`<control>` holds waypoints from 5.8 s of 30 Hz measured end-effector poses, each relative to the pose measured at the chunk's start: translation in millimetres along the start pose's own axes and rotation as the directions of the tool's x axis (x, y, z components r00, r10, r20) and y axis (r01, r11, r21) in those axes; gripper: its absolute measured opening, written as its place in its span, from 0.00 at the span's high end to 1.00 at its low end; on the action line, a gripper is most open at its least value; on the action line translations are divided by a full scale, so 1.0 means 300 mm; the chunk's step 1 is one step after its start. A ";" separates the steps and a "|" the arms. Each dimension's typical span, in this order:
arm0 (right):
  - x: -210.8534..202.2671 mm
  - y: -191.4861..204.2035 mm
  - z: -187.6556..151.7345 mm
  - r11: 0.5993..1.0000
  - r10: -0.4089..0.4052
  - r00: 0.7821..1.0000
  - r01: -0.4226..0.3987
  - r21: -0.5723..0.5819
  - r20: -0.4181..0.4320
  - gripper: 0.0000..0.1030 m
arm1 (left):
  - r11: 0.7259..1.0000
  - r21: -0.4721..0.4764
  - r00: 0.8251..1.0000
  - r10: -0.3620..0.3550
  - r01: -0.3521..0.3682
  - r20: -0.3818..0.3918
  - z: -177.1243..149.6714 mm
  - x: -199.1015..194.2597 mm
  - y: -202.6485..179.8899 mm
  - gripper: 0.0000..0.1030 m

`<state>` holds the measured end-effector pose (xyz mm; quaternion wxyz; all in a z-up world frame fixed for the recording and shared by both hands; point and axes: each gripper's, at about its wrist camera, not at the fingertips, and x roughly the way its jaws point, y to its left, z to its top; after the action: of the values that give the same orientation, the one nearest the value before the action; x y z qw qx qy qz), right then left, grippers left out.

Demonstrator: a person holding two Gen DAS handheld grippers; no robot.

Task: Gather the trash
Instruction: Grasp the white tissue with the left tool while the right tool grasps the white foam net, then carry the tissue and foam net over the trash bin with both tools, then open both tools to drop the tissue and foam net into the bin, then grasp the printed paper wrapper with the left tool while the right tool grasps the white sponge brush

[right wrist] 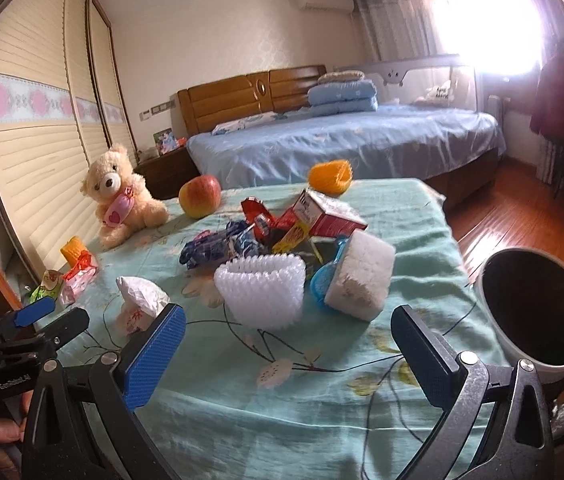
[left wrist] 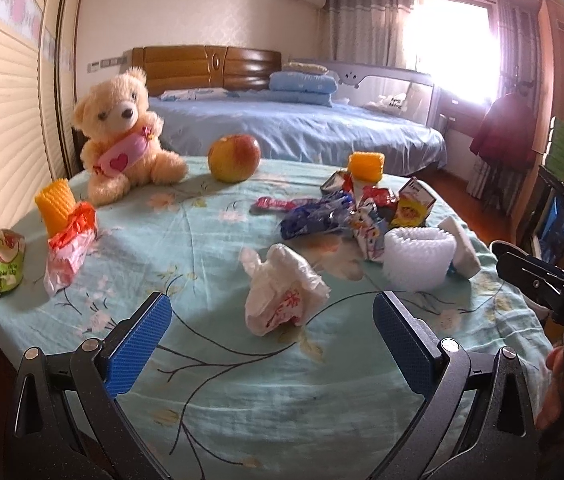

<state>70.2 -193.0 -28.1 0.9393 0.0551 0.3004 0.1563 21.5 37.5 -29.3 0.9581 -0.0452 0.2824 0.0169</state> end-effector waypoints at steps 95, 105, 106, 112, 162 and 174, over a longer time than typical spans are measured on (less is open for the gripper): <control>-0.176 -0.671 -0.046 0.922 -0.253 0.961 0.276 0.271 -0.114 0.76 | 0.799 0.258 0.829 -0.460 0.543 -0.319 0.070 0.276 -0.913 0.75; -0.147 -0.768 -0.039 0.902 -0.291 0.945 0.324 0.285 -0.151 0.76 | 0.781 0.266 0.808 -0.460 0.565 -0.368 0.080 0.349 -1.012 0.75; -0.143 -0.775 -0.036 0.901 -0.293 0.944 0.326 0.285 -0.153 0.76 | 0.780 0.265 0.806 -0.460 0.567 -0.373 0.082 0.357 -1.019 0.75; -0.117 -0.821 -0.027 0.898 -0.303 0.937 0.341 0.279 -0.173 0.75 | 0.775 0.261 0.797 -0.461 0.576 -0.390 0.095 0.398 -1.059 0.74; -0.012 -0.525 -0.014 0.941 -0.115 0.981 0.158 0.299 -0.154 0.22 | 0.922 0.045 0.891 -0.357 0.384 -0.282 0.058 0.308 -0.504 0.38; 0.084 -0.353 0.012 0.975 -0.018 0.985 0.055 0.214 -0.171 0.21 | 0.964 -0.017 0.928 -0.261 0.266 -0.265 0.073 0.346 -0.302 0.38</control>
<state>119.3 -284.9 -59.8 0.9016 0.1385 0.3949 0.1091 125.8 -49.8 -60.2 0.9056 -0.0751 0.3996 -0.1206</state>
